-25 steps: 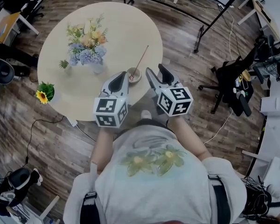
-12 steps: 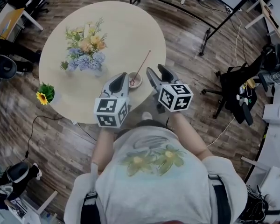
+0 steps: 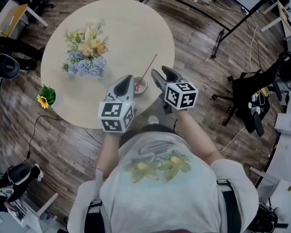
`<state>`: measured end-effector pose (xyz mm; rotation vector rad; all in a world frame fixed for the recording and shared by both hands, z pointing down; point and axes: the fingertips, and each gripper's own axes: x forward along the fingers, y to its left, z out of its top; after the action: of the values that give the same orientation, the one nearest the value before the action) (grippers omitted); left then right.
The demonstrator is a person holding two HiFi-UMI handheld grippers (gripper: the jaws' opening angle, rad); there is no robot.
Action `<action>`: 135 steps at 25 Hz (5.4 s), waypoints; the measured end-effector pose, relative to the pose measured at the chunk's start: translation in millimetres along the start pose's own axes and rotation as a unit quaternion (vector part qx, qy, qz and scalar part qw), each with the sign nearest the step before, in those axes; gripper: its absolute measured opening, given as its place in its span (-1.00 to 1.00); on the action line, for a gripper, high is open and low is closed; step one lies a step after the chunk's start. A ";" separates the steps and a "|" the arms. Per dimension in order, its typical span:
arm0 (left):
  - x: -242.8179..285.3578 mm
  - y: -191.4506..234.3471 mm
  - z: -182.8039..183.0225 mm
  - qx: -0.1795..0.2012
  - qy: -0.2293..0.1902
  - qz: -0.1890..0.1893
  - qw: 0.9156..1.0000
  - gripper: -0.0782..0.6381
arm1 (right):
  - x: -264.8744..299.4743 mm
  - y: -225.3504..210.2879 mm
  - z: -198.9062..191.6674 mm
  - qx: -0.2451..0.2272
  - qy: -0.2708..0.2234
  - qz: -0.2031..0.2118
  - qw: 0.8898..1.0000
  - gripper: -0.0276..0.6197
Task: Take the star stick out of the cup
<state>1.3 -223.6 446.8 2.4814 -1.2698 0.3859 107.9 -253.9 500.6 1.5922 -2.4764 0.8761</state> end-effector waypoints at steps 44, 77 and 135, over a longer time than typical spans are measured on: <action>19.9 5.0 -22.6 -0.031 0.022 0.057 0.998 -0.77 | 100.6 -66.2 -48.9 0.107 0.088 0.016 0.990 -0.79; -34.9 37.4 -30.6 -0.046 0.017 0.054 0.997 -0.78 | 78.1 -14.7 -33.2 0.082 0.034 0.007 0.996 -0.82; -122.2 18.9 -30.6 -0.017 -0.016 0.030 0.999 -0.77 | -86.6 71.1 71.8 0.043 -0.166 0.005 0.985 -0.82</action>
<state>-86.2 -132.4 431.3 2.4351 -1.3538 0.3386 104.2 -197.6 380.1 1.8960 -2.6967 0.7847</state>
